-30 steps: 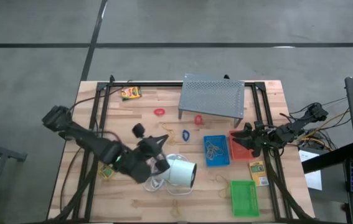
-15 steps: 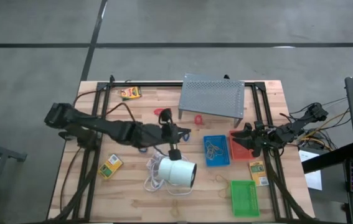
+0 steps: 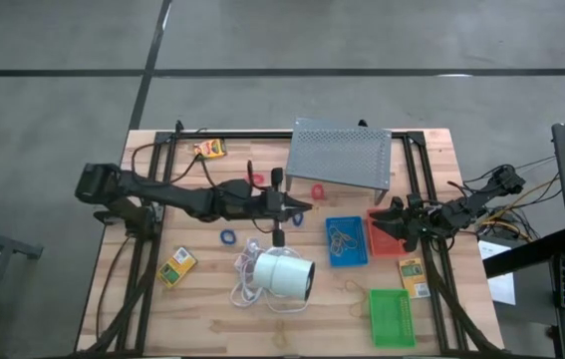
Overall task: Pick & Place Office Desk Supplies
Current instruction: Put the yellow rubber band into the blue bin
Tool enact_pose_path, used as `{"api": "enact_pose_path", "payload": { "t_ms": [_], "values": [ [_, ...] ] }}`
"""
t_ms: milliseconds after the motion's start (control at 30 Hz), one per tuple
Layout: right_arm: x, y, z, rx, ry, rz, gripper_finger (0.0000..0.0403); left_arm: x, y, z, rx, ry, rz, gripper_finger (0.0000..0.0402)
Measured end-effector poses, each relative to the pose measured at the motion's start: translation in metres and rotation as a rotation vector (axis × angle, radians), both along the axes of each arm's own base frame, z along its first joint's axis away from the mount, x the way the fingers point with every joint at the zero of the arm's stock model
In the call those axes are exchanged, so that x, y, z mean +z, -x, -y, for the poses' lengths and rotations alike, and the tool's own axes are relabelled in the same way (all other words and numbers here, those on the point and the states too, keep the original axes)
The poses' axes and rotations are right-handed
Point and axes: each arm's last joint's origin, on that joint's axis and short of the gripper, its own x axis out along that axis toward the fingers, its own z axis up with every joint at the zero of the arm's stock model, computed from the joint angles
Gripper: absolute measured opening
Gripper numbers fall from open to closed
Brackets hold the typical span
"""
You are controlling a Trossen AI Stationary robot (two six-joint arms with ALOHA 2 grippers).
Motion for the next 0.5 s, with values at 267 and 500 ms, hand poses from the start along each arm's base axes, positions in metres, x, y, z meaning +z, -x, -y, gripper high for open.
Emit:
{"api": "enact_pose_path", "payload": {
  "t_ms": [267,500],
  "values": [
    [0.0,0.0,0.0,0.0,0.0,0.0,0.0185,-0.018,-0.002,-0.001,-0.008,0.009,0.078,0.0003],
    [0.0,0.0,0.0,0.0,0.0,0.001,0.0185,-0.033,-0.012,-0.001,-0.008,0.018,0.106,0.0003]
  ]
}}
